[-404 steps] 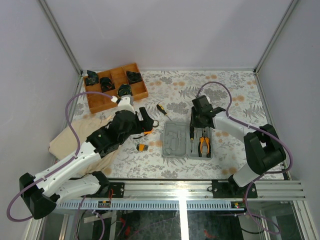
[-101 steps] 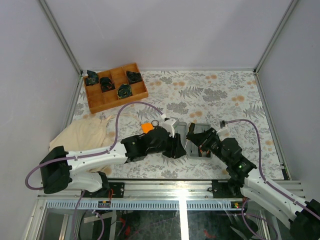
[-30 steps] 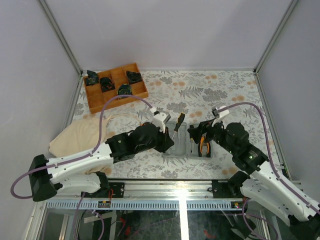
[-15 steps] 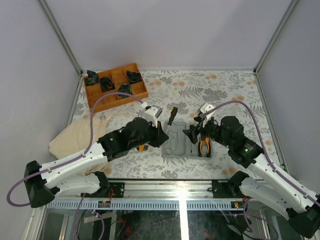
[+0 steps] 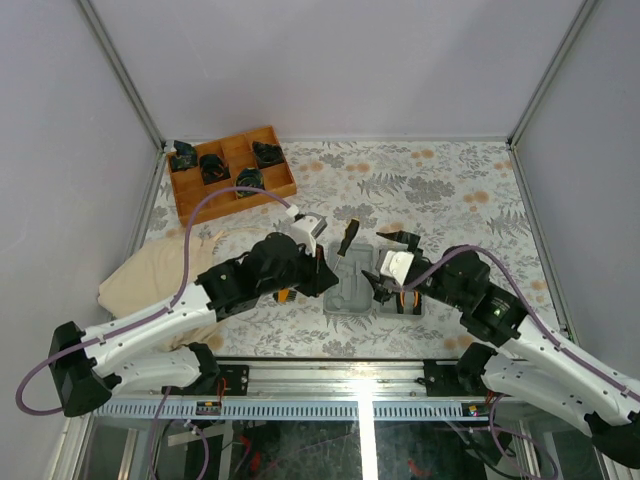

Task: Sort the tools into containers
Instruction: Pick up the screwdriver from the center of the board.

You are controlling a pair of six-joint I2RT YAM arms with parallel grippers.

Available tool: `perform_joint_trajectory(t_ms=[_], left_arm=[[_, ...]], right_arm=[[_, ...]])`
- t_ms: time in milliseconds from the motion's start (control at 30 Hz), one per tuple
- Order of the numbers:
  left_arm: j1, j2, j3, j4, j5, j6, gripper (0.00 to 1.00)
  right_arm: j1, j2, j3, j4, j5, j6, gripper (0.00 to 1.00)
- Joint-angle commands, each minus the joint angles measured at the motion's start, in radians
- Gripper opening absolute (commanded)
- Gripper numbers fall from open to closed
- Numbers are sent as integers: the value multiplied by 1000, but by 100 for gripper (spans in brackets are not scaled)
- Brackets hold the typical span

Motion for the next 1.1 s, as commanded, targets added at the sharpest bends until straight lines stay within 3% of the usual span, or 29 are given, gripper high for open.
perform_joint_trajectory(t_ms=[0, 267, 800, 1067], left_arm=[[-3, 16, -4, 24, 80, 29, 0], [-51, 67, 15, 26, 112, 54, 0], [-84, 132, 61, 12, 190, 107, 0], [-85, 144, 105, -53, 242, 177, 0]], right_arm=[[8, -5, 15, 31, 6, -359, 88], [8, 24, 67, -145, -45, -596, 83], [17, 120, 101, -268, -78, -641, 70], [24, 140, 118, -312, -80, -613, 44]])
